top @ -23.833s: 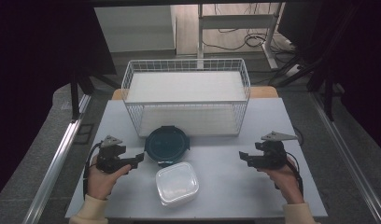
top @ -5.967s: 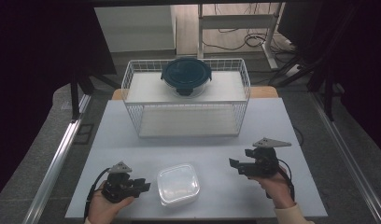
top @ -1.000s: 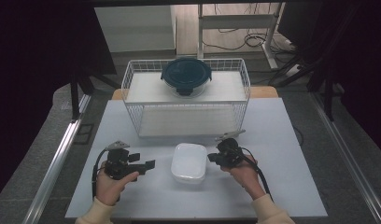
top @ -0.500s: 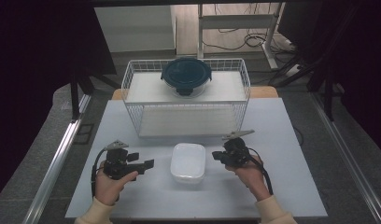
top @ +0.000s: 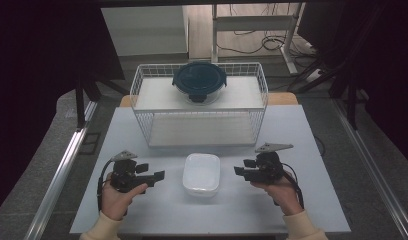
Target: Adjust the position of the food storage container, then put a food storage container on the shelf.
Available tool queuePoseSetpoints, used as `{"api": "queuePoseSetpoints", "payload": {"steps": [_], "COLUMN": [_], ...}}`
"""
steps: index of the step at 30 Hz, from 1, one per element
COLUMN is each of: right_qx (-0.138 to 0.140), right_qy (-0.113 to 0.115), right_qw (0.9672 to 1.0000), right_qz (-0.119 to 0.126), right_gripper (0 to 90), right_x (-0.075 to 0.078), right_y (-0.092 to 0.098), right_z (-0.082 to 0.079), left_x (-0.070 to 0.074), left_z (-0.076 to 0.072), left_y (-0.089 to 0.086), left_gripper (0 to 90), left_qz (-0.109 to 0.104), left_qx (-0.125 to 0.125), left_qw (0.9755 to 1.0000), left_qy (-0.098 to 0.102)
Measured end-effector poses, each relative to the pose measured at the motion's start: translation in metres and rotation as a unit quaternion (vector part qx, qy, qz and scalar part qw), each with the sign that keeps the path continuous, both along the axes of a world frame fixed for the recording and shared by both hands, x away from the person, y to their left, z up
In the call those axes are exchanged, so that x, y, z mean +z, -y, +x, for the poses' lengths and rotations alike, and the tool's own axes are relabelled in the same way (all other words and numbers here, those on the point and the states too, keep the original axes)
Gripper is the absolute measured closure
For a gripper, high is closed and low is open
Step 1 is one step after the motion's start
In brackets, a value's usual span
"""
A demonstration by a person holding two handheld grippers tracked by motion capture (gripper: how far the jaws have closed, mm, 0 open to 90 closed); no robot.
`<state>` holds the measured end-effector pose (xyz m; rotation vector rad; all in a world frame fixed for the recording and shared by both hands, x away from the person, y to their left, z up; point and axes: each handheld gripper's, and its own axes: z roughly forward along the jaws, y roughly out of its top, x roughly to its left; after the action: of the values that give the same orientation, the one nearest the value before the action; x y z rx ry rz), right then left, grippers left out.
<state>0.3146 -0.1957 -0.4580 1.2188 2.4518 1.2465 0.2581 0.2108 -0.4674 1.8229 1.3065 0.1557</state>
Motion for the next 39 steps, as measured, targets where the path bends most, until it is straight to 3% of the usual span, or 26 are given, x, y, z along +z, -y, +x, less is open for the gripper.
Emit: {"api": "queuePoseSetpoints", "payload": {"steps": [7, 20, 27, 33, 36, 39], "right_qx": [-0.017, -0.021, -0.01, -0.009, -0.01, -0.014], "right_qy": [-0.002, -0.019, -0.041, -0.053, -0.06, -0.069], "right_qw": [0.9995, 0.9978, 0.9974, 0.9962, 0.9953, 0.9942], "right_qz": [0.026, 0.061, 0.058, 0.068, 0.075, 0.081], "right_gripper": [31.5, 31.9, 32.5, 33.2, 33.4, 33.6], "right_x": [0.003, 0.007, 0.003, 0.004, 0.004, -0.001], "right_y": [0.003, -0.004, -0.019, -0.034, -0.039, -0.045], "right_z": [-0.002, -0.008, -0.004, 0.004, 0.008, 0.01], "left_x": [0.001, 0.001, -0.003, -0.008, -0.008, -0.011], "left_z": [0.001, 0.007, 0.017, 0.029, 0.038, 0.046], "left_y": [0.001, 0.007, 0.014, 0.021, 0.026, 0.032], "left_gripper": [22.6, 23.8, 25.4, 26.4, 27.3, 28.0], "left_qz": [-0.003, -0.027, -0.045, -0.077, -0.11, -0.114], "left_qx": [-0.002, -0.018, -0.025, -0.033, -0.039, -0.041], "left_qw": [1.0, 0.9995, 0.9984, 0.9951, 0.9907, 0.9894], "left_qy": [0.001, -0.003, -0.022, -0.053, -0.07, -0.08]}}
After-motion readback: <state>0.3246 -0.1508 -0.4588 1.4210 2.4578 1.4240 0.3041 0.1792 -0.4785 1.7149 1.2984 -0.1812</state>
